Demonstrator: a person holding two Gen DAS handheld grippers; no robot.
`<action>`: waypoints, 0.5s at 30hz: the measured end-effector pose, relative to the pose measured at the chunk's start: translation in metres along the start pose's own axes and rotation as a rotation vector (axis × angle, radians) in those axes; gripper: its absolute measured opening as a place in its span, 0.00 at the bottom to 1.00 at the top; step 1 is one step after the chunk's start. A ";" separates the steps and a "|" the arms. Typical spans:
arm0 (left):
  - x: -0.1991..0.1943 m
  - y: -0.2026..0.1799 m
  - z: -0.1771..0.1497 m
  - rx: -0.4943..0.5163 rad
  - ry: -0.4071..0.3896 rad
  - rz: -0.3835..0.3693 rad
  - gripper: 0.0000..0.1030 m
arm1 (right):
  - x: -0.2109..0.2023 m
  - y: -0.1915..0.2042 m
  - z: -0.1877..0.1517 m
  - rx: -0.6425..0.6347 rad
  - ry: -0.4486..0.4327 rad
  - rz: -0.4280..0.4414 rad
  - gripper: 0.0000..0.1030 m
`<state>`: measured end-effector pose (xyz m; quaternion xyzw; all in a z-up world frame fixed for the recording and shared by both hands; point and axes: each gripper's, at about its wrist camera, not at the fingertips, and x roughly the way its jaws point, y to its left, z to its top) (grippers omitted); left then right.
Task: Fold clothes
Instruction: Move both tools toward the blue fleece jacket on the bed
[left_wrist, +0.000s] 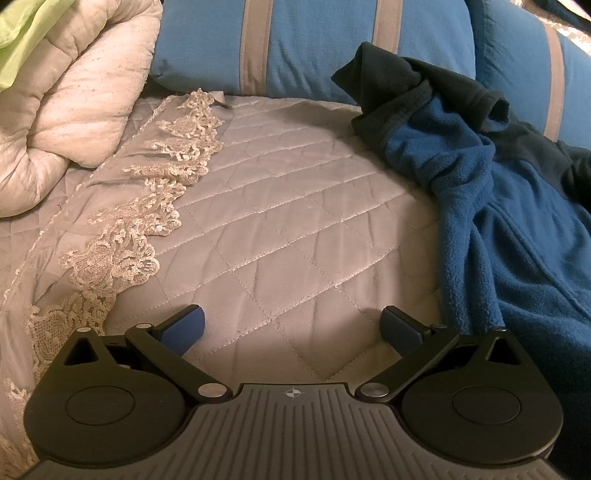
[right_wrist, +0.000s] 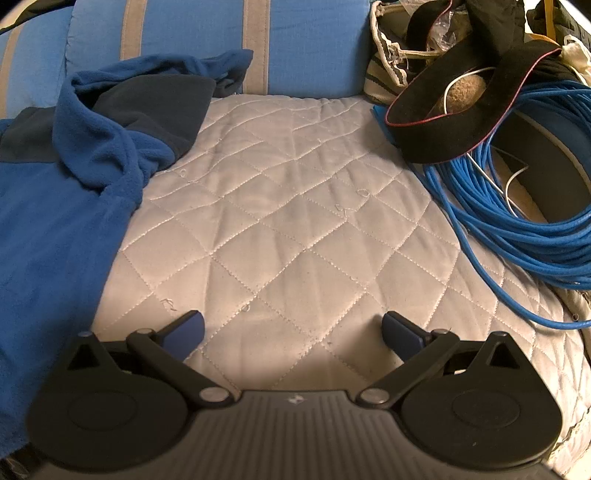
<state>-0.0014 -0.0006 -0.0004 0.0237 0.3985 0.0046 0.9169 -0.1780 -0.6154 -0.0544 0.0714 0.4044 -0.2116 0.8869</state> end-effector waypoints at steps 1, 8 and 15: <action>-0.001 -0.001 -0.001 -0.002 -0.012 0.001 1.00 | 0.000 0.000 0.000 0.000 -0.003 -0.001 0.99; -0.005 -0.004 -0.010 -0.004 -0.084 0.008 1.00 | 0.002 0.003 -0.005 0.002 -0.009 0.002 0.99; -0.005 -0.002 -0.007 0.008 -0.065 -0.001 1.00 | 0.001 0.001 -0.003 0.011 -0.019 0.003 0.99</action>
